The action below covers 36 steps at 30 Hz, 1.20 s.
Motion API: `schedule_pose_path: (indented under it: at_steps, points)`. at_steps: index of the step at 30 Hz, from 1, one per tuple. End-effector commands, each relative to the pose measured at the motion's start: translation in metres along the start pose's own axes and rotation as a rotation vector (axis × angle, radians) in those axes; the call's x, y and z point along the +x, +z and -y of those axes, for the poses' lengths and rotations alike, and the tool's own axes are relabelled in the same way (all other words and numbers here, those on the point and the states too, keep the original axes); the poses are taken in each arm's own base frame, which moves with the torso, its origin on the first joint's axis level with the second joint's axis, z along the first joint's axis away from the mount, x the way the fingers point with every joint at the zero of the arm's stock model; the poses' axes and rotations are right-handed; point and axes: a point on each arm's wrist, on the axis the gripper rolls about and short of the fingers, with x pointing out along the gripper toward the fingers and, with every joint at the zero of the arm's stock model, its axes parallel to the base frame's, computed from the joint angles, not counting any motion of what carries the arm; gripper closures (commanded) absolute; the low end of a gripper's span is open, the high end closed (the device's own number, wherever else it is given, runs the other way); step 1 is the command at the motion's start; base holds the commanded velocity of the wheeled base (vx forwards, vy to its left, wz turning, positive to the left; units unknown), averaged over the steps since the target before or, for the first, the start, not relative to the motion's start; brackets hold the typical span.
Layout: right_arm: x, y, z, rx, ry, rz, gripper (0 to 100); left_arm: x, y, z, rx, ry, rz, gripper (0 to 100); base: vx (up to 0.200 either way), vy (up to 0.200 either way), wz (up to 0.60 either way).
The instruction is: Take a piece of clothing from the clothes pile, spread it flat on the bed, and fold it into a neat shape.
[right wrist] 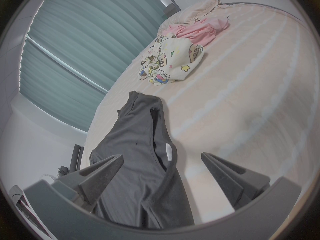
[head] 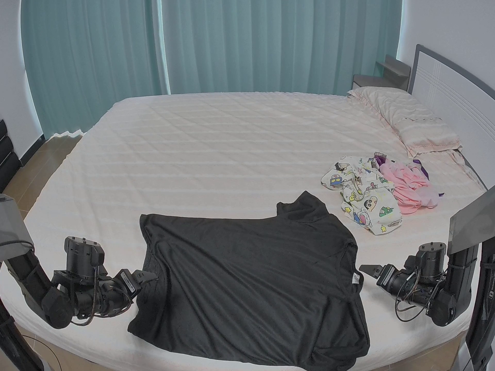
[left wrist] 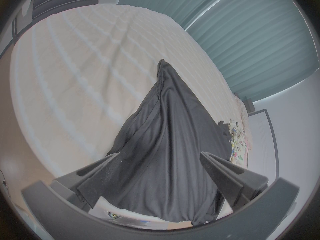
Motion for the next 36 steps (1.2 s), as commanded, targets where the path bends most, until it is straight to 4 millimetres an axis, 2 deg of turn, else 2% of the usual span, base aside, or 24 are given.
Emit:
schedule_pose_path:
  at_steps: [1, 4, 13, 18, 19, 24, 36]
  points:
    - [-0.001, -0.002, -0.001, -0.007, 0.005, -0.005, 0, -0.009, -0.009, -0.004, 0.018, 0.003, -0.015, 0, -0.200, 0.000, 0.00]
    - [-0.001, -0.003, -0.003, -0.010, 0.011, -0.007, 0, -0.004, -0.012, -0.009, 0.027, 0.032, -0.035, 0, -0.200, 0.000, 0.00]
    - [-0.001, -0.008, -0.007, -0.020, 0.022, -0.029, 0, 0.018, -0.018, -0.021, 0.018, 0.111, -0.088, 0, 0.000, 0.000, 0.00]
    - [-0.001, -0.011, -0.009, -0.025, 0.025, -0.038, 0, 0.027, -0.018, -0.022, 0.019, 0.114, -0.063, 0, 0.000, 0.000, 0.00]
    - [-0.001, -0.013, -0.010, -0.031, 0.026, -0.041, 0, 0.036, -0.020, -0.024, 0.032, 0.135, -0.023, 0, 0.000, 0.000, 0.00]
    - [-0.001, -0.012, -0.011, -0.033, 0.028, -0.037, 0, 0.056, -0.027, -0.027, 0.057, 0.159, 0.037, 0, 0.000, 0.000, 0.00]
    - [-0.001, -0.013, -0.010, -0.032, 0.024, -0.039, 0, 0.056, -0.030, -0.028, 0.062, 0.170, 0.049, 0, 0.000, 0.000, 0.00]
